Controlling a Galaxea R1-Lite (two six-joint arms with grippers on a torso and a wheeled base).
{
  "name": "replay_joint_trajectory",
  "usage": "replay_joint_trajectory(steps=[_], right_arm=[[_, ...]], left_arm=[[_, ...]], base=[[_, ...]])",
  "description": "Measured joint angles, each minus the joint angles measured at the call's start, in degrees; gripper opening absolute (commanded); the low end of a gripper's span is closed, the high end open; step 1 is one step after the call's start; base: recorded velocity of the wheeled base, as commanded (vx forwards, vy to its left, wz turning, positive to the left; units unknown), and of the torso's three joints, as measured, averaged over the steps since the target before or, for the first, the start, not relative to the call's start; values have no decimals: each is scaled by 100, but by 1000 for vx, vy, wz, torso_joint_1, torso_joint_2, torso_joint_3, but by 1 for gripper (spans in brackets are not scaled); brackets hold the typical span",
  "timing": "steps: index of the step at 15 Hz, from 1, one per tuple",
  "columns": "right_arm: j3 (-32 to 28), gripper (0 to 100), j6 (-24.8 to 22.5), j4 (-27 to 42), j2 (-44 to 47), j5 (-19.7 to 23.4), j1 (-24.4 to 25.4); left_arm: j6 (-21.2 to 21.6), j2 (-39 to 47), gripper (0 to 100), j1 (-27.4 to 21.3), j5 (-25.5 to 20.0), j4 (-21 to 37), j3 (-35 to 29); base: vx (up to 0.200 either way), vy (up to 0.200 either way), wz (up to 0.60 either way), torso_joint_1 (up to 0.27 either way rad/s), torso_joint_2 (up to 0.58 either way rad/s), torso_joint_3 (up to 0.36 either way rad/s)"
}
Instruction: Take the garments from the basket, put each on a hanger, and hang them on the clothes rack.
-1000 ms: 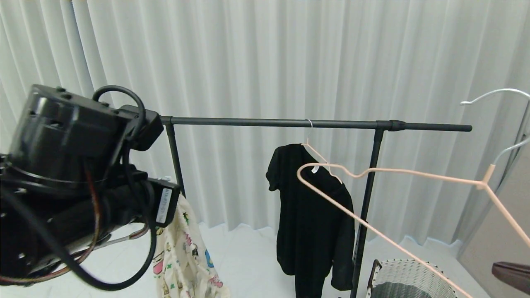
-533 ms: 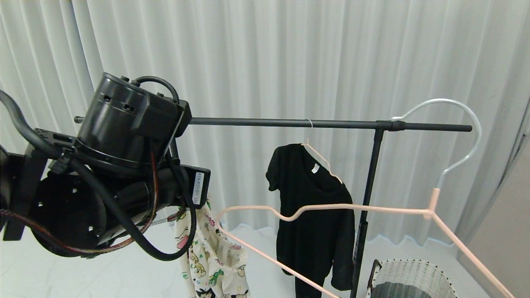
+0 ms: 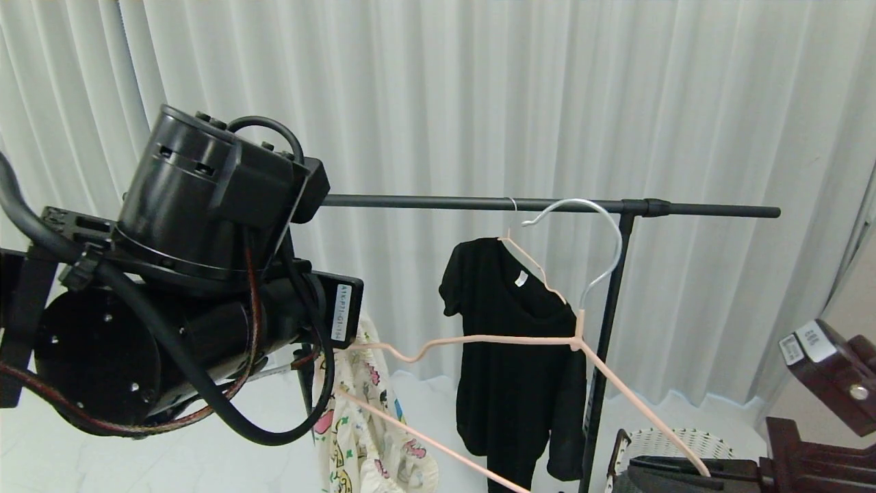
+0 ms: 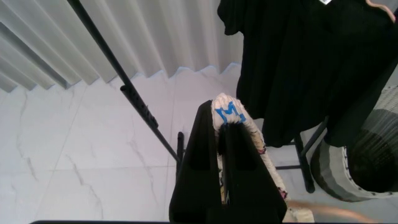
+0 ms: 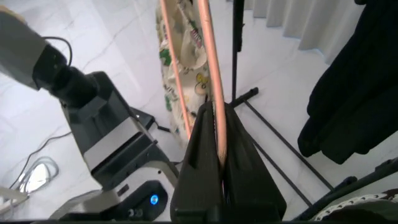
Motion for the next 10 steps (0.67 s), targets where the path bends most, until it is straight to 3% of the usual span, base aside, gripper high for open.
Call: replay_joint_trajectory(steps=[2,10], right_arm=[[0,0,93,-413,215,-235,-5],[66,0,90,-425,228,-484,-5]], left_arm=[[-9,11,0,24,13,-2,6],[7,40,0,394,46,6,6]], base=[[0,0,0,0,0,0],[0,0,0,0,0,0]])
